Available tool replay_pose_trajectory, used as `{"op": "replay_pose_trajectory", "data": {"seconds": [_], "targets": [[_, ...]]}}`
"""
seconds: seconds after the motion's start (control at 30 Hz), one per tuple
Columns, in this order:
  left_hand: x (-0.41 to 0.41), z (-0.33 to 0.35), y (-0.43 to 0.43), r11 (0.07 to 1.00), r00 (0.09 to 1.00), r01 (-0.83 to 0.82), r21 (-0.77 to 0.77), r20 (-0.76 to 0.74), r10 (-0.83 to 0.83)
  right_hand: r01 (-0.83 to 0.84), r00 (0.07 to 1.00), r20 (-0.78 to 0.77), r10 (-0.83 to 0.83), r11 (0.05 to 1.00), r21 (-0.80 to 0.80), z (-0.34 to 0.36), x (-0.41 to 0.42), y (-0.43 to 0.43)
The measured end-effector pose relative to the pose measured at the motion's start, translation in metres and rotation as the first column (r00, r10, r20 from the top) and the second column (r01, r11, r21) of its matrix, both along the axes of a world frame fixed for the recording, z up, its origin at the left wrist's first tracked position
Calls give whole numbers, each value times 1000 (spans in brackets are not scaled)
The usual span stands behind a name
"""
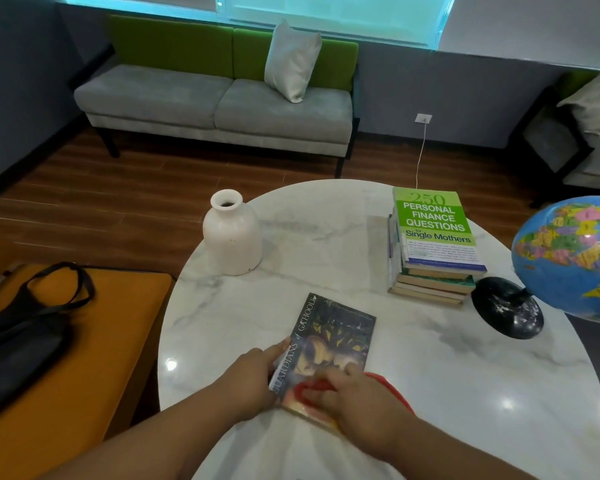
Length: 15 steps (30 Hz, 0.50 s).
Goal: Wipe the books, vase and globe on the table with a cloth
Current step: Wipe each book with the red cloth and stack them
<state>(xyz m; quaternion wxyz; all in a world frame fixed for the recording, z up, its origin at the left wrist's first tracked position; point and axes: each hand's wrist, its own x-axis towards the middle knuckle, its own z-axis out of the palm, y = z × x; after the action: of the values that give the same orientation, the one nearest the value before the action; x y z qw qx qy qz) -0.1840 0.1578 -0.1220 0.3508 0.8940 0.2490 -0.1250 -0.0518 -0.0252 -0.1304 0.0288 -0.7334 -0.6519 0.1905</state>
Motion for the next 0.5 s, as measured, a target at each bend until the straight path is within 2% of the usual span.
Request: {"op": "replay_pose_trajectory", "data": {"seconds": [0.1, 0.13, 0.2, 0.33, 0.4, 0.5], "targets": [[-1, -2, 0, 1000, 1000, 1, -20, 11, -1, 303, 953, 18, -303, 953, 22, 3, 20, -3], [0, -1, 1, 1000, 1000, 2, -24, 20, -1, 318, 946, 64, -318, 948, 1, 6, 17, 2], [0, 2, 0, 1000, 1000, 1, -28, 26, 0, 212, 971, 118, -205, 976, -47, 9, 1, 6], [0, 1, 1, 999, 1000, 1, -33, 14, 0, -145, 986, 90, 143, 989, 17, 4, -13, -15], [1, 1, 1, 999, 1000, 2, -50, -1, -2, -101, 986, 141, 92, 993, 62, 2, 4, -25], [0, 4, -1, 997, 1000, 2, -71, -1, -2, 160, 985, 59, -160, 987, 9, 7, 21, -27]]}}
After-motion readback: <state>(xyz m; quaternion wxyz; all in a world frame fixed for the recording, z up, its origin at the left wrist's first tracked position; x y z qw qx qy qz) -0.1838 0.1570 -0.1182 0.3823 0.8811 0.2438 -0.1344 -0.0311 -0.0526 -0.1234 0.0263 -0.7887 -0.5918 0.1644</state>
